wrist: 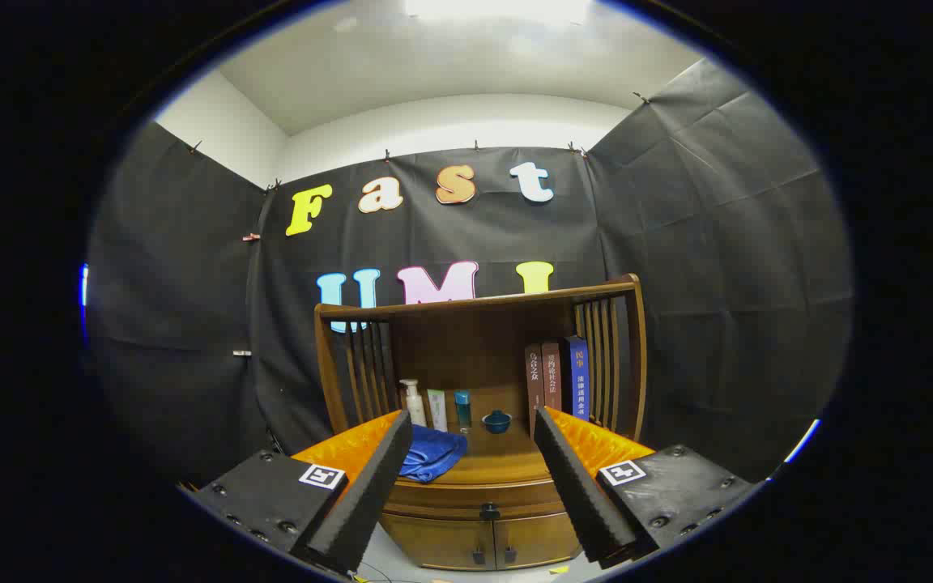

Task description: Pull open the drawer, take out the items inside it, and place them on the countertop above the cabinet.

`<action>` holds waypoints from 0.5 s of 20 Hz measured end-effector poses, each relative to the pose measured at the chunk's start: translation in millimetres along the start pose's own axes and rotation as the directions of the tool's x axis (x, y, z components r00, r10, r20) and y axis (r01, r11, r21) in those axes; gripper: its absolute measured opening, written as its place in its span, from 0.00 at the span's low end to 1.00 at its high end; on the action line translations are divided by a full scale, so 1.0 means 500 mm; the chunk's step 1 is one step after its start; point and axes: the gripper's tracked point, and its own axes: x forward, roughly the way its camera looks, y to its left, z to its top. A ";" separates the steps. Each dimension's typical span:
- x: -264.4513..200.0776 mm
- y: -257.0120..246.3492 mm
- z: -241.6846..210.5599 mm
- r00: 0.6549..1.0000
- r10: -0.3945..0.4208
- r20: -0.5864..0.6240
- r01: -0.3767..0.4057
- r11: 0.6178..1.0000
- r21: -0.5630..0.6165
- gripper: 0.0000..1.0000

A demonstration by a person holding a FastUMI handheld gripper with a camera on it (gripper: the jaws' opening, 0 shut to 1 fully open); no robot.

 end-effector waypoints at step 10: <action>0.002 0.000 -0.014 0.999 0.031 -0.032 -0.032 0.999 -0.041 0.98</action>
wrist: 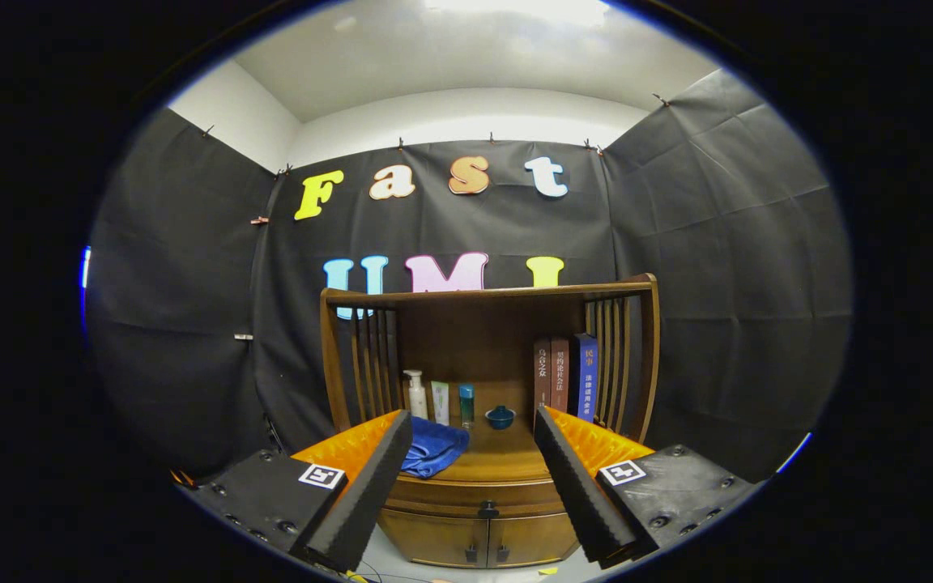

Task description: Pull open the drawer, take out the items inside it, and place them on the countertop above the cabinet.

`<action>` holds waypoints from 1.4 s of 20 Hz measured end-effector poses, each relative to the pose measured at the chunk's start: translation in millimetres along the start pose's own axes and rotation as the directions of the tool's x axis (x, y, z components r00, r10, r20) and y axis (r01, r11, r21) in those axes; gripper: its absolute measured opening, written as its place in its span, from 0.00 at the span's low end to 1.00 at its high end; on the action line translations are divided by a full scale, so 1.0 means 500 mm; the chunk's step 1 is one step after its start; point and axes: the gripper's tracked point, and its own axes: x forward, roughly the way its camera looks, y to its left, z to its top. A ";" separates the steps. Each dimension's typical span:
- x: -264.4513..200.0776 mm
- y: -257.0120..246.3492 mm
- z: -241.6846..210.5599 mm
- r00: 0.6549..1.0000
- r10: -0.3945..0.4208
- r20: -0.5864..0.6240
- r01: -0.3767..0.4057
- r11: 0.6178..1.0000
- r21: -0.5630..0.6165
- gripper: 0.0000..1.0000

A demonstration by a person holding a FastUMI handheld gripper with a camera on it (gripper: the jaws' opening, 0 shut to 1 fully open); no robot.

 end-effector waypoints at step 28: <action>0.009 -0.006 -0.012 1.000 -0.003 -0.015 0.003 1.000 0.001 0.98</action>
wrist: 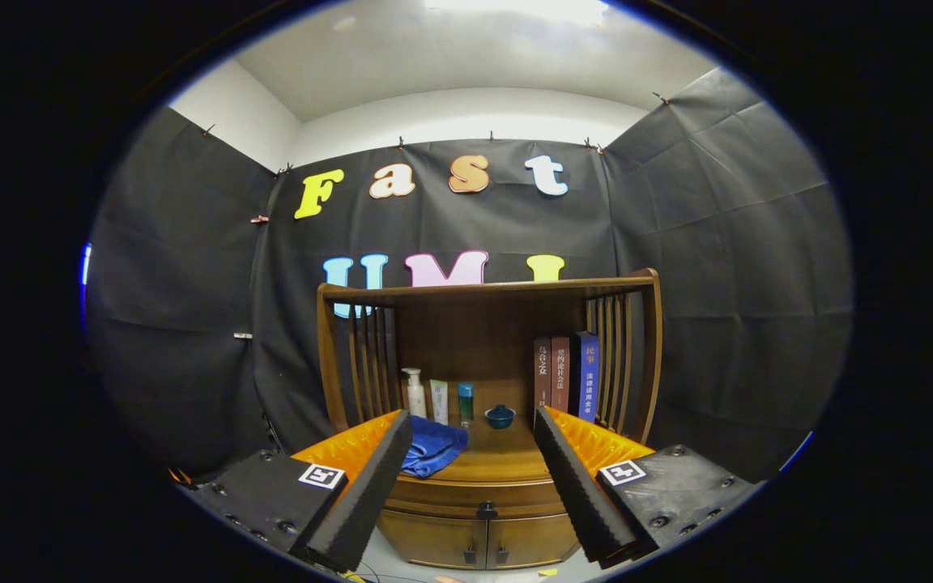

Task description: Pull open the drawer, take out the items inside it, and place them on the countertop above the cabinet.

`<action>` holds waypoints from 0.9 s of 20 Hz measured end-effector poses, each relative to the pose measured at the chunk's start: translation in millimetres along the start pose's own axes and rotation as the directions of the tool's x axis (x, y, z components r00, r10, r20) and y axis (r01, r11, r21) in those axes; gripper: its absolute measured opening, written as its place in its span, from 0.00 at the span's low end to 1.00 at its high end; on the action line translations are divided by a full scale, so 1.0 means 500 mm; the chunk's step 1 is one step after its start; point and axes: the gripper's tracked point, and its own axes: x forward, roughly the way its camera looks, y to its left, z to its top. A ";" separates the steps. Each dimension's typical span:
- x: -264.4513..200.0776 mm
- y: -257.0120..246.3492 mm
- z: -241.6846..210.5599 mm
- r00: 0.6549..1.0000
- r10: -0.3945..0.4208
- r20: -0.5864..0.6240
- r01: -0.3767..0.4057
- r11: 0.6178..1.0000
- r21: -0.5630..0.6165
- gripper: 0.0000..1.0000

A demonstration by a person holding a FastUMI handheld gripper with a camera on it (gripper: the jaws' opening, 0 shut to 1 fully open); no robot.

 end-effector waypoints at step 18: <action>0.208 -0.047 -0.437 0.967 -0.055 -0.248 0.066 0.997 0.036 0.98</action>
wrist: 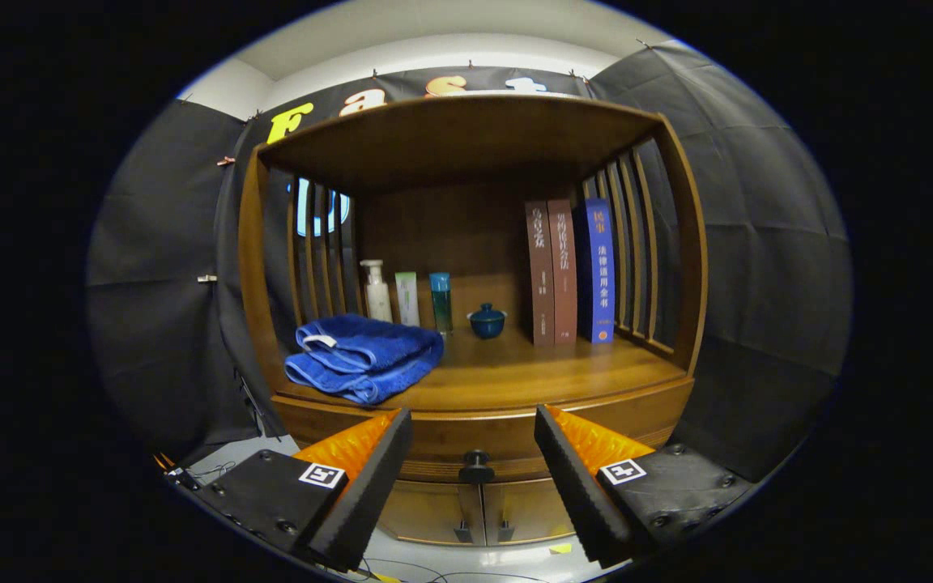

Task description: Pull open the drawer, take out the items inside it, and place them on the countertop above the cabinet.

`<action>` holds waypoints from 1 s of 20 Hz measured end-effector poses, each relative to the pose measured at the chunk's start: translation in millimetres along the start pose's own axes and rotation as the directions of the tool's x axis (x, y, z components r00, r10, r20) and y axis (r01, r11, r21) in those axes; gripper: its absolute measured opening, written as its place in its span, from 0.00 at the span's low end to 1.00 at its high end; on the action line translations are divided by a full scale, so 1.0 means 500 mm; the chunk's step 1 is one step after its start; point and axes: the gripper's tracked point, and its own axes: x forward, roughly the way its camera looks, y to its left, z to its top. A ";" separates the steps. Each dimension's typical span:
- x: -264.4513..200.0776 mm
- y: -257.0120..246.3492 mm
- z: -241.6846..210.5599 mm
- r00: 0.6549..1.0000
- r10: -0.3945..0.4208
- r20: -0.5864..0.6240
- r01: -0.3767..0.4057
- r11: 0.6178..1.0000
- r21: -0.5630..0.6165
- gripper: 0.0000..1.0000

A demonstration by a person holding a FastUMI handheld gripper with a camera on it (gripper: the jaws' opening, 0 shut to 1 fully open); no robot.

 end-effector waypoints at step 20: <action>0.167 -0.024 -0.251 0.965 -0.054 -0.256 0.052 0.999 -0.016 0.48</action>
